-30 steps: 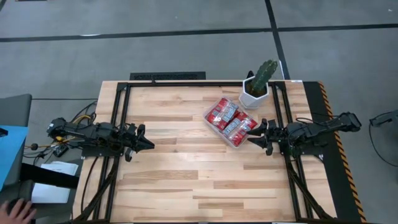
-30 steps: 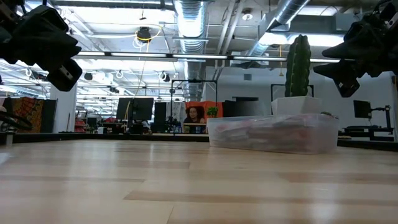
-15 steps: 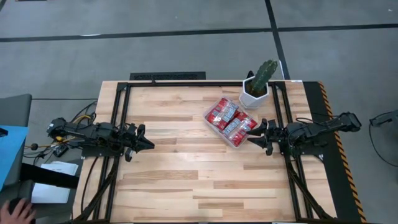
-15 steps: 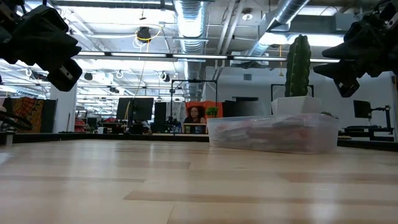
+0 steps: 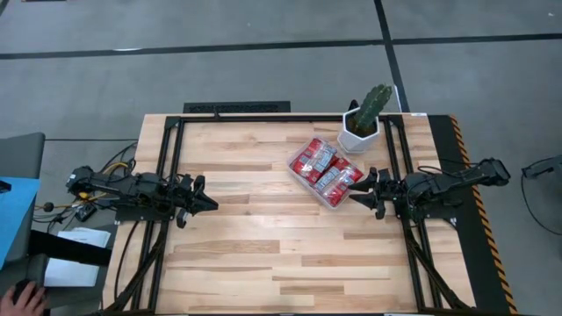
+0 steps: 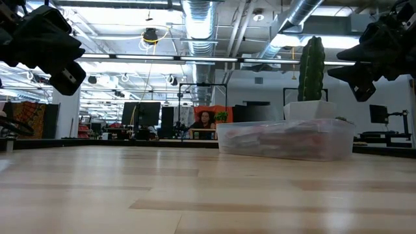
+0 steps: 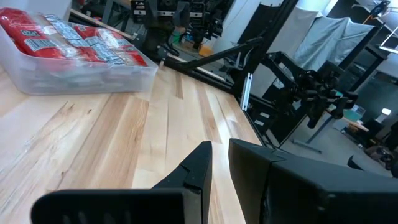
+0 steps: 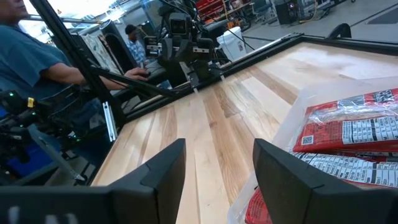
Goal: Sort popcorn bags into baskets
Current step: Return to Home Position
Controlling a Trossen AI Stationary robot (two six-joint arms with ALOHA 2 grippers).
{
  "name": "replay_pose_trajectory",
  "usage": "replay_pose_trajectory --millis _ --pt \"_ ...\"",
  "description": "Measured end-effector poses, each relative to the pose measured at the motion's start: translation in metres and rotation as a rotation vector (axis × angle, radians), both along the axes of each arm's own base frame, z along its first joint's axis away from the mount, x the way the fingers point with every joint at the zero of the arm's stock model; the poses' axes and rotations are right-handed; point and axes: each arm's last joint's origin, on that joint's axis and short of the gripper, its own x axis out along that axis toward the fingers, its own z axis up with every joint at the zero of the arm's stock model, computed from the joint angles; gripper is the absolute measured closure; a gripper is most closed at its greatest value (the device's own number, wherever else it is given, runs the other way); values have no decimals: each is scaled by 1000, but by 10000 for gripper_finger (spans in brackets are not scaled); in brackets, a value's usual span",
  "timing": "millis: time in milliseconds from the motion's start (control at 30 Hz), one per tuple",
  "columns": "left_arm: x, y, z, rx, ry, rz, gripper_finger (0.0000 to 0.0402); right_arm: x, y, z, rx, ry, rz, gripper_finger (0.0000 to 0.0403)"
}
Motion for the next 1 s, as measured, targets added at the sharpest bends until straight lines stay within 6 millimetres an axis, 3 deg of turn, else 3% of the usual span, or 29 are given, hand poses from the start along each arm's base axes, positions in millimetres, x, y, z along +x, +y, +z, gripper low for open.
replay_pose_trajectory --millis 1000 --pt "0 0 0 0 0 0 358 0 0 0 0 0 0 200"
